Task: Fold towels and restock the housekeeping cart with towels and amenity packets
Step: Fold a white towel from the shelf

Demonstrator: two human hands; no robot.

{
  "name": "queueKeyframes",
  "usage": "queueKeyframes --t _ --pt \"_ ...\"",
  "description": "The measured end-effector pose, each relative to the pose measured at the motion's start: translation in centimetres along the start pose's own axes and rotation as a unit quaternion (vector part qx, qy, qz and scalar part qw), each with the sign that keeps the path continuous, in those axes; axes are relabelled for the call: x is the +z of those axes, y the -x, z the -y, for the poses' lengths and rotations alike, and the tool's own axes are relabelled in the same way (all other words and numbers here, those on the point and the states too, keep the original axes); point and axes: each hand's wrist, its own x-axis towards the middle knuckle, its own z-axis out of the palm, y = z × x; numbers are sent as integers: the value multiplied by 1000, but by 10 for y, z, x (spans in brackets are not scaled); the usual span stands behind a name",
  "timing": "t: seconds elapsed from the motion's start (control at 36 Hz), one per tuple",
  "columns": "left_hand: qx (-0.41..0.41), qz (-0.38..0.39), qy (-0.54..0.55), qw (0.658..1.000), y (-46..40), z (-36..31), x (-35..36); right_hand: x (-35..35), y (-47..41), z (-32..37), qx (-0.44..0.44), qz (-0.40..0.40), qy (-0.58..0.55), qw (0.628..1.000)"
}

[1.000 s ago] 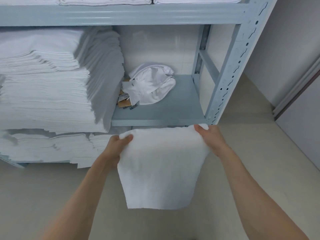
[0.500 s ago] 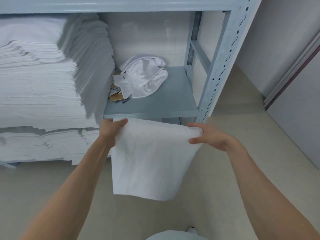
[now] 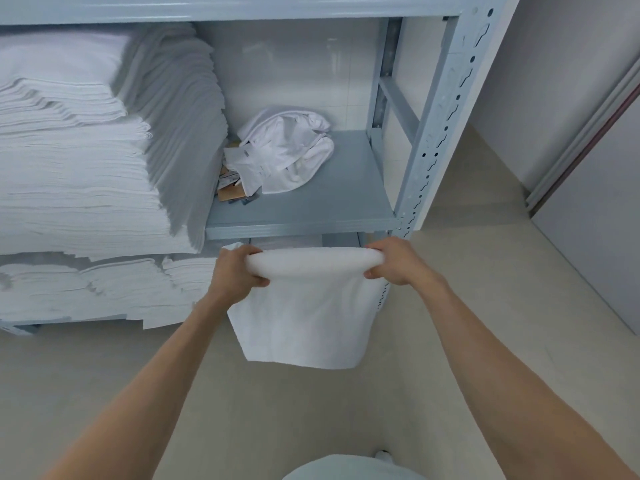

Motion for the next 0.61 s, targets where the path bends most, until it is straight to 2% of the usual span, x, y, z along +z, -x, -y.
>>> queueKeyframes --t 0.08,0.22,0.33,0.44,0.61 --pt "-4 -46 -14 999 -2 2 1 3 2 7 9 -54 -3 998" --pt "-57 -86 -145 984 -7 5 -11 -3 1 16 -9 -57 67 996" --pt "-35 -118 -145 982 -9 14 -23 -9 -5 28 -17 -75 -19 997" --pt "0 -64 -148 987 -14 16 -37 -10 -6 33 -23 -91 -65 993" --pt "-26 -22 -116 993 -8 12 -38 -12 -1 28 -6 -54 -19 998"
